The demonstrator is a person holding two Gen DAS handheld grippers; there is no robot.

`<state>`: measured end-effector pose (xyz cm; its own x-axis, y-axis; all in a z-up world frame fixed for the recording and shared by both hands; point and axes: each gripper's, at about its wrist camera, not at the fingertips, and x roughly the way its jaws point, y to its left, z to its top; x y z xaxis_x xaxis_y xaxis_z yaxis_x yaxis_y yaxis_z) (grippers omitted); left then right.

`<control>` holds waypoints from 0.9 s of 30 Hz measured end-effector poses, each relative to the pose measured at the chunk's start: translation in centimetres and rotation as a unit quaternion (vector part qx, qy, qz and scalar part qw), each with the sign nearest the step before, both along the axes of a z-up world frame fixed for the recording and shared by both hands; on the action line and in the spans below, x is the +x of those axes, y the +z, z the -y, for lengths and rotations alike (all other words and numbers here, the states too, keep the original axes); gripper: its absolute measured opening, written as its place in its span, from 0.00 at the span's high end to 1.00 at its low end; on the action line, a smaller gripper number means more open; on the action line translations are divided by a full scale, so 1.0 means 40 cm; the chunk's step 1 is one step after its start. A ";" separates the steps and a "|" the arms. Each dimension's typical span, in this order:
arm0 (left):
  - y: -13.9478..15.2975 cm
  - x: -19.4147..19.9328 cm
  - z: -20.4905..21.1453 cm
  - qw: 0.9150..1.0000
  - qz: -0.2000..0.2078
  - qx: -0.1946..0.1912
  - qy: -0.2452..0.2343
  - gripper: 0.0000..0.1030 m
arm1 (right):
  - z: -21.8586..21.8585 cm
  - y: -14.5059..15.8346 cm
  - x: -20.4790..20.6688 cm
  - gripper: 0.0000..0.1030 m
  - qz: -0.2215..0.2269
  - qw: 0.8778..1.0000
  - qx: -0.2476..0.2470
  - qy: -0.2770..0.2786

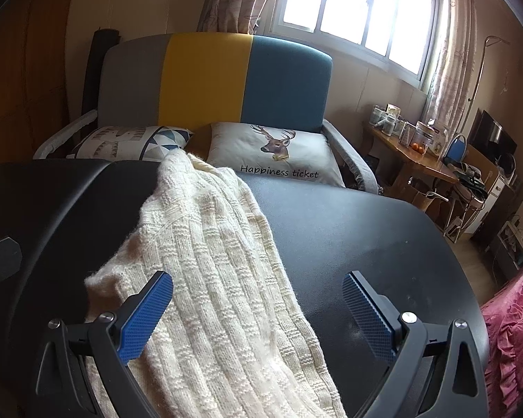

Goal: Fold clothes

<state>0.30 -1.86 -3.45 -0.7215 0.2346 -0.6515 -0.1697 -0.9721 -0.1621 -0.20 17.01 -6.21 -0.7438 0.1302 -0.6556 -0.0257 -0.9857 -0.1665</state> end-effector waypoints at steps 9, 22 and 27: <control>-0.011 0.003 0.007 1.000 0.010 0.009 -0.011 0.00 | -0.007 -0.029 0.013 0.03 0.020 1.000 -0.003 0.013; -0.068 0.039 -0.077 0.991 0.046 0.039 -0.118 0.00 | -0.336 -0.129 0.233 0.02 0.108 0.936 -0.323 0.093; -0.098 0.050 -0.128 0.982 0.079 0.058 -0.162 0.00 | -0.443 -0.175 0.315 0.02 0.108 0.882 -0.452 0.075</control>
<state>2.32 3.26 -7.37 -0.4883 0.5147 -0.7047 -0.4310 -0.8444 -0.3182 12.39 34.72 -13.19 -0.5533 -0.6082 -0.5692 0.0521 -0.7073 0.7050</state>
